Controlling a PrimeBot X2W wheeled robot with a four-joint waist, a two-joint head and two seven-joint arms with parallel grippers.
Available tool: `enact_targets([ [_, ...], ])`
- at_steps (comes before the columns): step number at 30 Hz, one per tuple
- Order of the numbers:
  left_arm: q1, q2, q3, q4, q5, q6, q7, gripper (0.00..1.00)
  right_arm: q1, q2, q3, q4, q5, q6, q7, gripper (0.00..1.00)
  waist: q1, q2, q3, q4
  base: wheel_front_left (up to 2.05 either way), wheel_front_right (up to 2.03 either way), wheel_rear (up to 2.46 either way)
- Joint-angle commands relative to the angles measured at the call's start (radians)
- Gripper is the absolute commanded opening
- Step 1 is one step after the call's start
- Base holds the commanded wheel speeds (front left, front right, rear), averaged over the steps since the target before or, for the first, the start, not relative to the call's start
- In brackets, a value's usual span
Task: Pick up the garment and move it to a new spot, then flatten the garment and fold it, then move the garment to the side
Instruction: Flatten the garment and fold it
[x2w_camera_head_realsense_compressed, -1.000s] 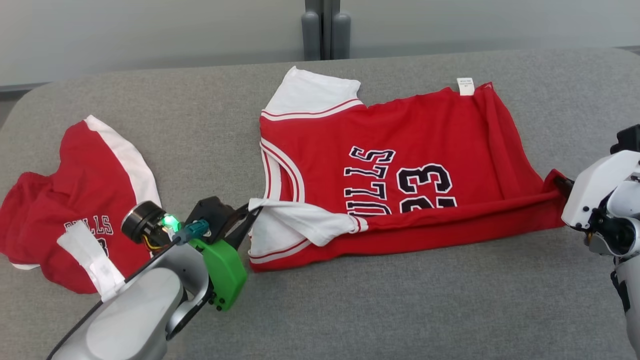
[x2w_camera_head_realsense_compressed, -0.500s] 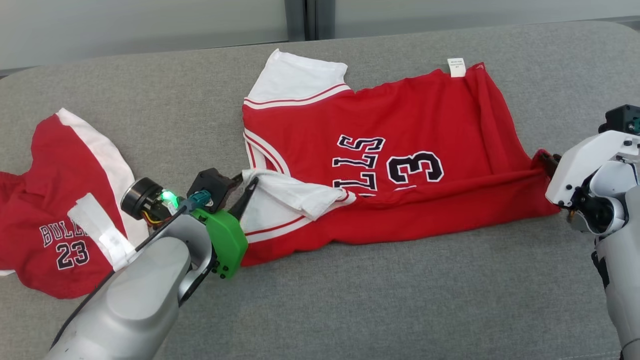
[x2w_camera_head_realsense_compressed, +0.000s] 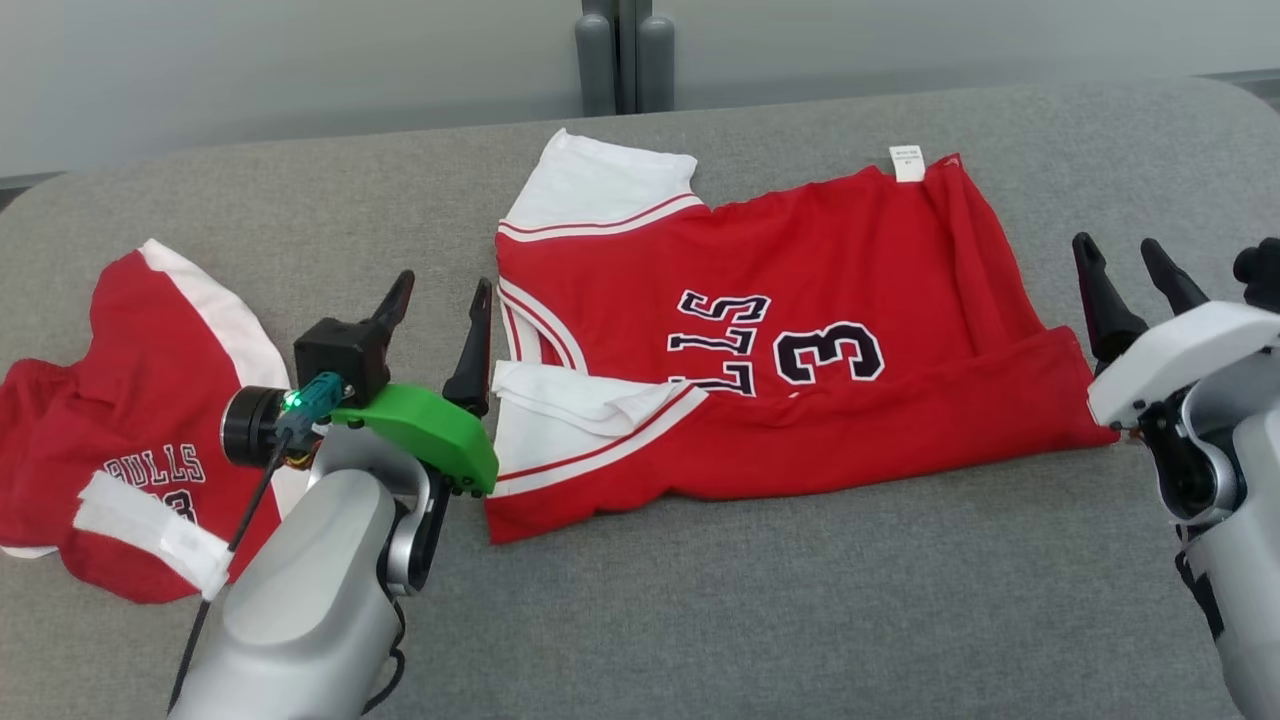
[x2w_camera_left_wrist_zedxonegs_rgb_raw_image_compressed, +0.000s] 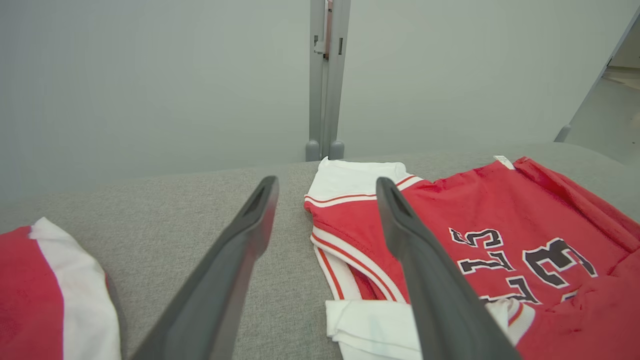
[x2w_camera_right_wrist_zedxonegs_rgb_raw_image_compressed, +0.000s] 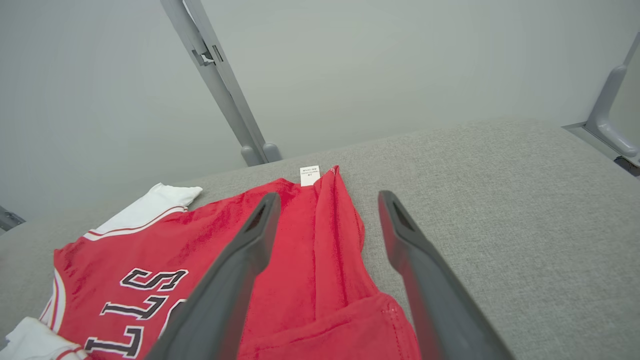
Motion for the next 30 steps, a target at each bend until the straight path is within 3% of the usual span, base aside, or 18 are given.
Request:
enact_targets([
  [1,0.038,-0.012,0.046,-0.057,0.017,0.020,-0.005,1.00,0.042,-0.019,0.019,-0.033,0.022,-0.001,-0.044,1.00,0.0000,0.0000,-0.026,0.009,0.00,0.00,0.00],
  [6,0.223,-0.074,0.203,-0.270,0.115,0.061,-0.004,1.00,0.180,-0.077,0.074,-0.135,0.025,-0.001,-0.221,1.00,0.0000,0.0000,-0.071,0.012,0.00,0.00,0.00],
  [13,0.435,-0.141,0.302,-0.386,0.232,0.035,-0.004,1.00,0.328,-0.047,0.048,-0.213,-0.042,-0.001,-0.293,1.00,0.0000,0.0000,-0.108,0.006,0.00,0.00,0.00],
  [21,0.530,-0.155,0.315,-0.344,0.272,0.036,-0.004,1.00,0.425,0.038,-0.007,-0.307,-0.112,-0.001,-0.297,1.00,0.0000,0.0000,-0.106,-0.022,0.00,0.00,0.00],
  [30,0.459,-0.155,0.268,-0.137,0.246,0.071,-0.004,1.00,0.398,0.039,0.017,-0.341,-0.128,-0.001,-0.297,1.00,0.0000,0.0000,-0.072,-0.073,0.00,0.00,0.00],
])
